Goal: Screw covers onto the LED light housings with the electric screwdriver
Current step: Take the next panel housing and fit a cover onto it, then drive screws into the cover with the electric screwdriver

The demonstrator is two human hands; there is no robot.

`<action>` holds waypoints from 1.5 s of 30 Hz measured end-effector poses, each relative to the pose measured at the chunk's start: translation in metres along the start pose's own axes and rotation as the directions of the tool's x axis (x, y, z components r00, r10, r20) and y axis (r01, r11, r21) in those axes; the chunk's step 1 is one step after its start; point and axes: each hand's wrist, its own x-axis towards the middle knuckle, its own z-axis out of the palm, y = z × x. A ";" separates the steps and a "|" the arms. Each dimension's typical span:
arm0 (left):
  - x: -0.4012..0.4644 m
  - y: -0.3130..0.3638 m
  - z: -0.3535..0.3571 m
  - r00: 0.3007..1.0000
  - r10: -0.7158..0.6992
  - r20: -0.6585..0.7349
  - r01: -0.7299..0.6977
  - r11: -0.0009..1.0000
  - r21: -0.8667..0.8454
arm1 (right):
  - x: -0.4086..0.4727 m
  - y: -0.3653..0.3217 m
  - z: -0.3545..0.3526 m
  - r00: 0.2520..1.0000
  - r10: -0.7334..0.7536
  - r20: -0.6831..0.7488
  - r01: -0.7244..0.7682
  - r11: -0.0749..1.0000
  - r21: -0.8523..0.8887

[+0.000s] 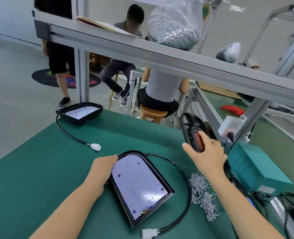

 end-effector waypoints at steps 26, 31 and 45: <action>-0.009 0.007 -0.007 0.981 0.043 0.187 -0.022 0.993 -0.114 | -0.161 -0.063 0.036 0.879 -0.355 0.318 0.428 0.882 -0.199; -0.012 0.001 0.000 0.960 0.278 0.043 -0.279 0.917 0.286 | -0.159 -0.061 0.036 0.876 -0.364 0.316 0.439 0.874 -0.207; -0.041 0.028 0.034 0.685 0.721 0.106 -0.572 0.442 0.691 | -0.119 0.082 -0.070 0.985 0.160 0.058 -0.152 0.981 -0.125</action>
